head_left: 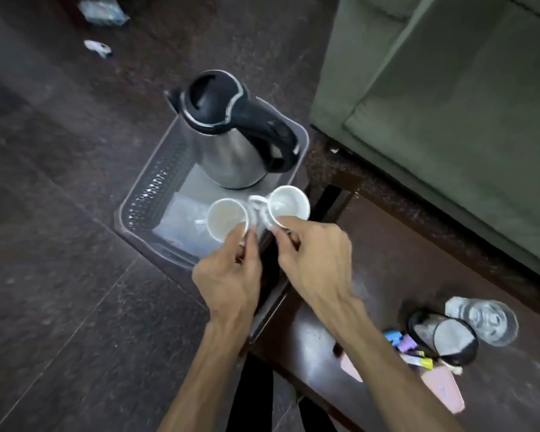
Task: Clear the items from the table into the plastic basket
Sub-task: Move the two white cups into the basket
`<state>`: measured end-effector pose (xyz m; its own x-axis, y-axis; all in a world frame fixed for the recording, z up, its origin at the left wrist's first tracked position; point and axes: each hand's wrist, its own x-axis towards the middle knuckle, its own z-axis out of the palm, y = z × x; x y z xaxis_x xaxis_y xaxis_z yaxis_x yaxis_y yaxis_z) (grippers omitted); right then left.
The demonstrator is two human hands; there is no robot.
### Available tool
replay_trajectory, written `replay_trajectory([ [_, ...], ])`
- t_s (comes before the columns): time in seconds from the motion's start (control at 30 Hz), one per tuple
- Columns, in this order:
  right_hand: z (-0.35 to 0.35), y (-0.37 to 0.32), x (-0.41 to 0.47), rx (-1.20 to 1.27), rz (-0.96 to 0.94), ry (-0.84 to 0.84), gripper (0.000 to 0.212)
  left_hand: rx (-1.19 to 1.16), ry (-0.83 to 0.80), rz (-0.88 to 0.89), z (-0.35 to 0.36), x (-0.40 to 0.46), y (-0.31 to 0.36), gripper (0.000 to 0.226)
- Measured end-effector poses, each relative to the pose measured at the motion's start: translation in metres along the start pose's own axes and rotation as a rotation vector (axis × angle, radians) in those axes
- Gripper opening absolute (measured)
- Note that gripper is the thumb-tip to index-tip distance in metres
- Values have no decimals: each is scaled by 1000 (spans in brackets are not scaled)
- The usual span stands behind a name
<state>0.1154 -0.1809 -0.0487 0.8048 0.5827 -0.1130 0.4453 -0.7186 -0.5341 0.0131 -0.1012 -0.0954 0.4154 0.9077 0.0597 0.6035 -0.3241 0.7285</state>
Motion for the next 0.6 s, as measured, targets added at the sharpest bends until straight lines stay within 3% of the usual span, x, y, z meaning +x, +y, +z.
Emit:
replay_trajectory([
  [0.27, 70, -88, 48, -75, -229, -138, 20, 171, 150, 7, -49, 81, -58, 19],
  [0.6, 133, -129, 95, -292, -310, -255, 17, 428, -8, -45, -48, 115, -93, 21],
])
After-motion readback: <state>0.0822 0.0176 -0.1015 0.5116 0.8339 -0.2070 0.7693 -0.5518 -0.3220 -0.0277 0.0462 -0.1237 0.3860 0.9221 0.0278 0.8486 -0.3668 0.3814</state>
